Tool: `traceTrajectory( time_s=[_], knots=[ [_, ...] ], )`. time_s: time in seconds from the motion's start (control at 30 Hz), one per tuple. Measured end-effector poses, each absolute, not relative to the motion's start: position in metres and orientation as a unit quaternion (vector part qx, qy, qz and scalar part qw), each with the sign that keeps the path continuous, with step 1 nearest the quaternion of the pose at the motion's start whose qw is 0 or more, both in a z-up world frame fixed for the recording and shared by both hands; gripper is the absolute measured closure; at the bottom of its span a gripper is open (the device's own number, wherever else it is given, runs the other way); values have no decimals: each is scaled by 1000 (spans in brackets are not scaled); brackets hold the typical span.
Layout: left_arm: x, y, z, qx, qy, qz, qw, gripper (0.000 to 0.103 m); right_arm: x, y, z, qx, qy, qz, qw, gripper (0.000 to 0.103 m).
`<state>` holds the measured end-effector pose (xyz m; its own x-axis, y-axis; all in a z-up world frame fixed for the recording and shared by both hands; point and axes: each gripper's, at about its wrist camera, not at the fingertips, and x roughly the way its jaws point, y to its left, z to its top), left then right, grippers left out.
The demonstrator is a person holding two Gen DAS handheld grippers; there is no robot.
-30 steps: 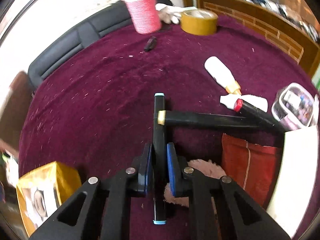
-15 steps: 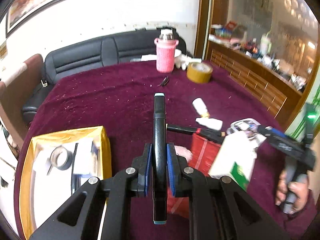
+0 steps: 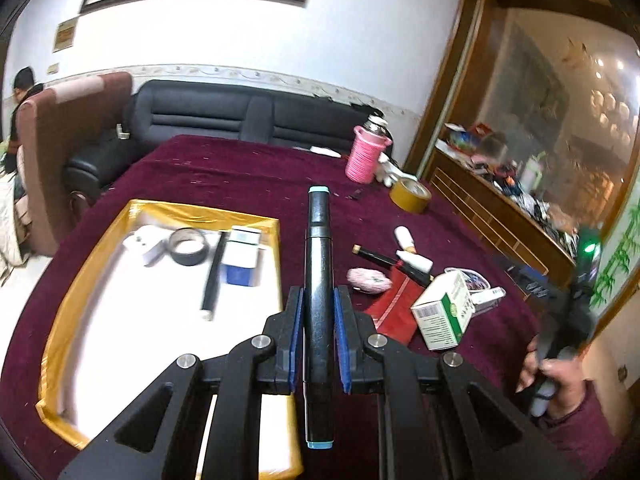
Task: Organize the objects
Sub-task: 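Carry the marker toward the tray with the left gripper while the right grasps the pink pom-pom, then lower the marker and the pink pom-pom into the tray and open both grippers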
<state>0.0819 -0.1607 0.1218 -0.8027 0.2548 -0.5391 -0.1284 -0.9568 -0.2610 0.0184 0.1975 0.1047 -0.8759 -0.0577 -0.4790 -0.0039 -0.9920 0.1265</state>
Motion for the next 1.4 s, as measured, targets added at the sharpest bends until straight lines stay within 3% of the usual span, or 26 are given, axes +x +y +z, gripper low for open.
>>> traceTrajectory(
  time_s=[0.03,0.1,0.27,0.43,0.63,0.8,0.87,1.13,1.4],
  knots=[
    [88,-167,121,-292,-110,945,95,89,17,192,113,255,-75,-962,57,0],
    [96,-176,119,-282,-114,949,86,89,5,177,124,302,-68,-948,79,0],
    [104,-190,113,-276,-112,952,73,89,-24,106,126,366,61,-918,142,0],
    [105,-202,104,-279,-117,950,72,89,-58,40,87,421,162,-876,169,2],
    [100,-223,97,-288,-127,947,62,89,-91,20,50,454,228,-850,143,13],
    [90,-231,87,-305,-134,941,56,89,-101,11,32,470,246,-835,146,36],
    [89,-234,84,-309,-138,940,51,89,-108,12,25,486,237,-828,147,74],
    [83,-247,80,-328,-139,934,36,89,-108,39,53,471,118,-859,163,77],
    [54,-263,82,-360,-97,928,7,89,-80,4,100,455,16,-851,263,77]
  ],
)
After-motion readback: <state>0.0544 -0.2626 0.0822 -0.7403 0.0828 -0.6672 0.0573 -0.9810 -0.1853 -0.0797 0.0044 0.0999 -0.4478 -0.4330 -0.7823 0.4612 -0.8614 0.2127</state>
